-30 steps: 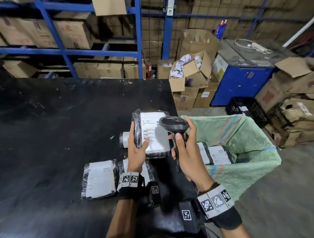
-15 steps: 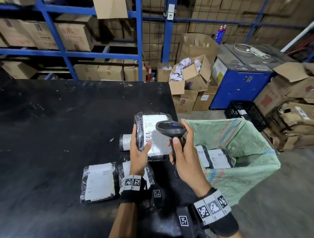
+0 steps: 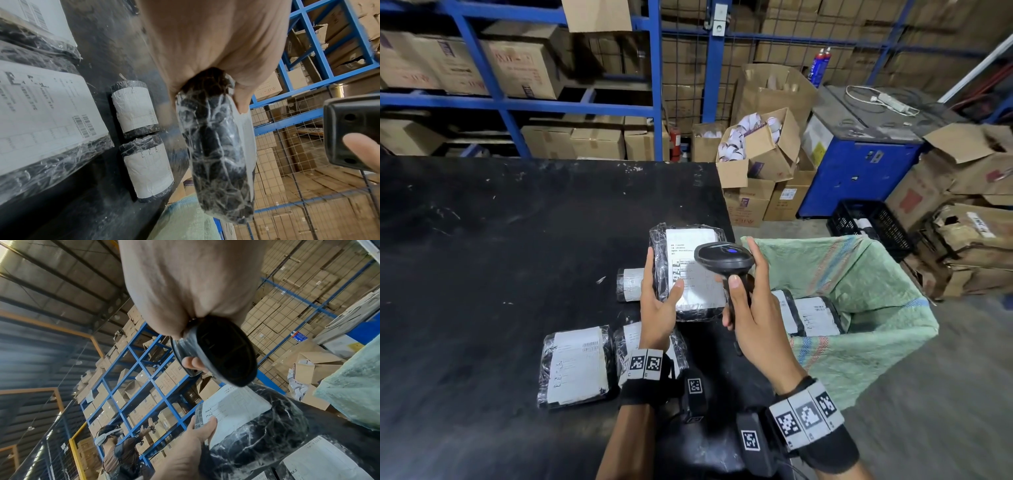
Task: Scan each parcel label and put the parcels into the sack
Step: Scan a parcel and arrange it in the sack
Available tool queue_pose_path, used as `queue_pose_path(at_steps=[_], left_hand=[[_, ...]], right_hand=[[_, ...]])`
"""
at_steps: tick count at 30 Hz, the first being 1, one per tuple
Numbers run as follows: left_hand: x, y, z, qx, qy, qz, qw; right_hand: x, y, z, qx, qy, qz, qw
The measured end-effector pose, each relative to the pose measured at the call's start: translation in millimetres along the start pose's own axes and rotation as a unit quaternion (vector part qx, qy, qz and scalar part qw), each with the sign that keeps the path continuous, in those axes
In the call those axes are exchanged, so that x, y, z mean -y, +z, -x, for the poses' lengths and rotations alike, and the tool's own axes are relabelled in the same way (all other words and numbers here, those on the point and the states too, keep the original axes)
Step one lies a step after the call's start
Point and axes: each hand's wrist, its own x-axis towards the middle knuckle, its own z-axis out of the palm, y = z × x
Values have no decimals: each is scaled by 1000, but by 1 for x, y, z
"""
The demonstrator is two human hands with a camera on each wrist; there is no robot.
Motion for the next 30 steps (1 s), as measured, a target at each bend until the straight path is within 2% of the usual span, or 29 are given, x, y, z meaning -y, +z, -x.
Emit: queue_pose_path(at_steps=[5,11,18,30], left_hand=[[-4,-4,1,-20,-20,16,999],[-5,-19,3,-47,-23,13,999],[-4,-45,14,-96,-36,-15,995],[1,-82,60,-101,-66,-2,993]], right_hand=[[-8,0,0,-9,8,2,1000],[-39,6,3,-16,51,13,999],[-100,18,22,-7,120,63,991],[-202,58,60,23,241,71,968]])
